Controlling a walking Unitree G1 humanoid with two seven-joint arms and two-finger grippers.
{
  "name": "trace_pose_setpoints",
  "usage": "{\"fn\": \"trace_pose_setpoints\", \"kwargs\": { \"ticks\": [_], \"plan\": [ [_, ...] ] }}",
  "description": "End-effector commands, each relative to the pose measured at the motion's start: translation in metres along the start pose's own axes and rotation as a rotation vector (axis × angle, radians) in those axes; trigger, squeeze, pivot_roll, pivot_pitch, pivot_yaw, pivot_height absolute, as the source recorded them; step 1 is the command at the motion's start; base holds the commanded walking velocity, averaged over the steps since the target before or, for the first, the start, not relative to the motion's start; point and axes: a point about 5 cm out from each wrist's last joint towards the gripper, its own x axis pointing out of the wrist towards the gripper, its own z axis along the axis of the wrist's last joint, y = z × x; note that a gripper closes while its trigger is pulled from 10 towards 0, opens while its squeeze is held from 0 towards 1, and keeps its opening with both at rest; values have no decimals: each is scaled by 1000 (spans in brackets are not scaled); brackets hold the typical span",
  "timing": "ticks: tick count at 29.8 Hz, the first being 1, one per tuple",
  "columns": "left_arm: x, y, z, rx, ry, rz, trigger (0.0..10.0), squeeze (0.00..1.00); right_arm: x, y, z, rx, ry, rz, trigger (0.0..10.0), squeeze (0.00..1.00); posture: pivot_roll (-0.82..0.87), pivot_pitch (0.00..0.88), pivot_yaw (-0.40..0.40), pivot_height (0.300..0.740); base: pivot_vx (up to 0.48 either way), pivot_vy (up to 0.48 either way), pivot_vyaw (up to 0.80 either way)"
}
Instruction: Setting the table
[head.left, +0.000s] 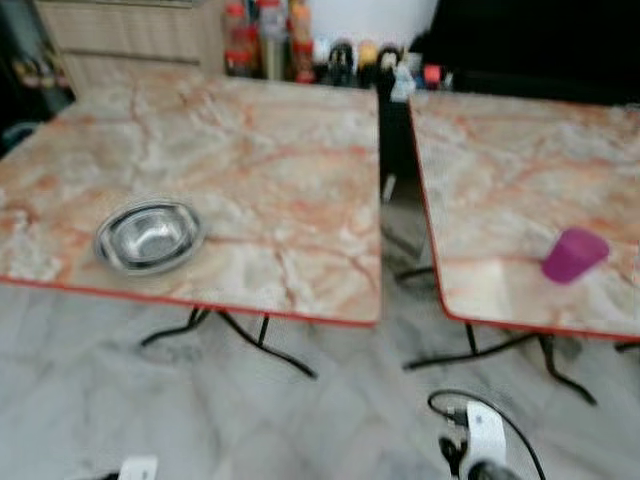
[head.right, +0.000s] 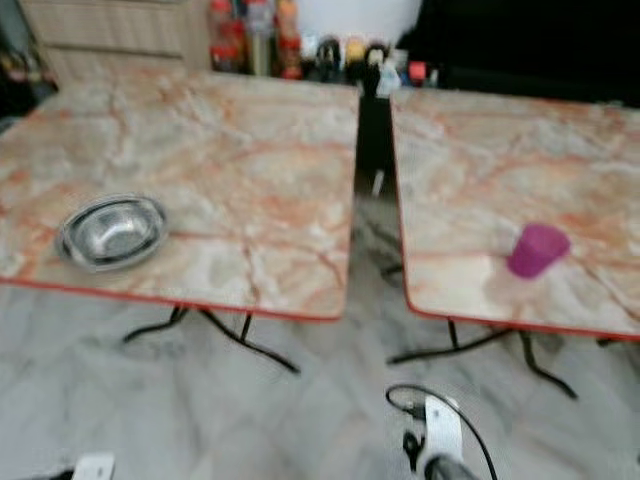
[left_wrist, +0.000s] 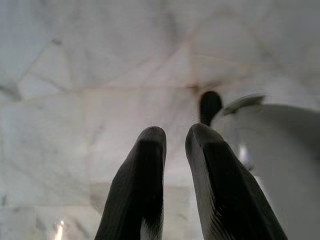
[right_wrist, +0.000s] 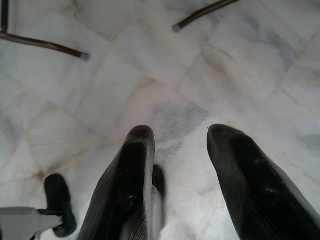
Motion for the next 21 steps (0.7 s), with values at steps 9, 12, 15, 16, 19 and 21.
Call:
{"fn": "trace_pose_setpoints", "kwargs": {
  "ticks": [9, 12, 15, 16, 19, 21],
  "plan": [
    [0, -6, -5, 7, 20, -7, 10000, 0, -1, -6, -3, 15, 2, -19, 10000, 0, 3, 136, -20, 736, 0, -320, 0],
    [0, -5, -5, 5, 20, -6, 10000, 0, -1, -6, -3, 14, 1, -16, 10000, 0, 0, 138, -20, 736, 0, -386, 0],
    [0, -5, -5, 3, 20, -6, 10000, 0, -1, -6, -3, 12, 1, -16, 10000, 0, -2, 138, -21, 736, 0, -428, 0],
    [0, -6, -5, -1, 22, -7, 10000, 0, -1, -6, -2, 1, -2, -16, 10000, 0, -2, 138, -21, 736, 0, -428, 0],
    [0, -8, -4, -4, 20, -13, 10000, 0, -2, -7, -1, -16, -13, -18, 10000, 0, 0, 134, -20, 736, 0, -424, 0],
    [0, -8, -4, -5, 19, -14, 10000, 0, -2, -7, -1, -20, -10, -14, 10000, 0, -4, 129, -23, 736, 0, -420, 234]
  ]
}}
